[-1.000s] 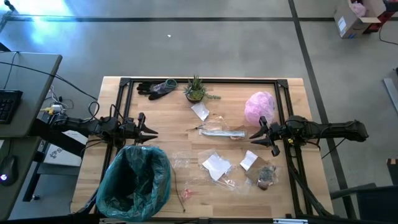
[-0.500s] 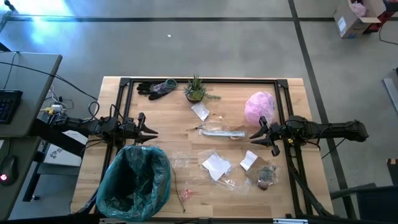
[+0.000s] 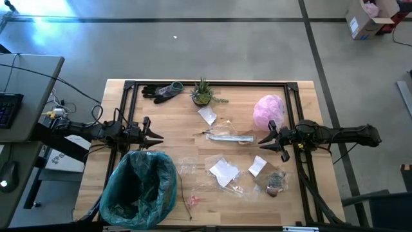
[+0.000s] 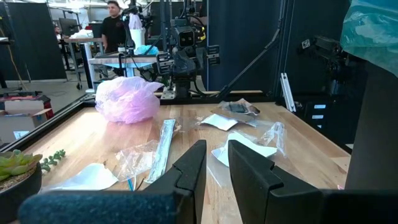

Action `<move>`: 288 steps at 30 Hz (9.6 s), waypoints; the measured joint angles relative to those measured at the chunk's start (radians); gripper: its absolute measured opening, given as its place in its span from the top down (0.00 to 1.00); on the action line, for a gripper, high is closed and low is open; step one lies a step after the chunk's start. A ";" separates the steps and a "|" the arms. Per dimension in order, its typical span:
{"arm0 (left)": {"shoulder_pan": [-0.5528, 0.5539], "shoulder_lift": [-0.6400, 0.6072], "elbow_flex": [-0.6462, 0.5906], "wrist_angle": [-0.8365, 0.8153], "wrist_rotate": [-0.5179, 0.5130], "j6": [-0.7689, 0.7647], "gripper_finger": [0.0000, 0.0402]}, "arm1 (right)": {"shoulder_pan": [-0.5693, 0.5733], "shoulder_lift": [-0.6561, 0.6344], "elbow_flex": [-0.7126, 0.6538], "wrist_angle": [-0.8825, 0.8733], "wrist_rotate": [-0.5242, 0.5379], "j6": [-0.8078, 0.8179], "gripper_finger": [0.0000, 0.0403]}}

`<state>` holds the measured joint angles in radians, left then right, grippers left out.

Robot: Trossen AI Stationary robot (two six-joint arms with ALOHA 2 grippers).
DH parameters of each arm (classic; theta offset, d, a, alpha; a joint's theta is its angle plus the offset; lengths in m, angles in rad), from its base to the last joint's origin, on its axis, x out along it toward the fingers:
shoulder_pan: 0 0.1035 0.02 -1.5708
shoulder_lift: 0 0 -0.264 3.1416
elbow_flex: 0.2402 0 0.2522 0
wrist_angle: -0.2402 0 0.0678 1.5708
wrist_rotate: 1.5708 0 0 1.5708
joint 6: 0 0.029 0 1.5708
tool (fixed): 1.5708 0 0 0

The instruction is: Place trash/remove bag and relplace

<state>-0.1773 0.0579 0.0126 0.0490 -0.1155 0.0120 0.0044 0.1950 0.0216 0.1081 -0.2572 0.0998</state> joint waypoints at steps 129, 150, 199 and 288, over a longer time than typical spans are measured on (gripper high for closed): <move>0.001 0.238 -0.001 0.240 -0.328 -0.391 0.83 | 0.028 1.064 1.271 -0.728 0.273 -0.168 0.73; 0.001 0.377 -0.001 0.226 -0.340 -0.402 0.83 | 0.025 1.584 1.175 -0.865 0.411 -0.103 0.45; 0.001 0.405 0.000 0.164 -0.395 -0.431 0.83 | 0.061 1.408 1.240 -0.779 0.495 -0.019 1.00; -0.039 0.837 0.000 0.374 -0.405 -0.733 0.83 | 0.153 2.185 2.322 -0.107 -0.315 -0.142 1.00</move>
<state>-0.2161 0.8947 0.0128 0.4233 -0.5205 -0.7212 0.1569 2.3803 2.3436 0.0011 -0.5724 -0.0425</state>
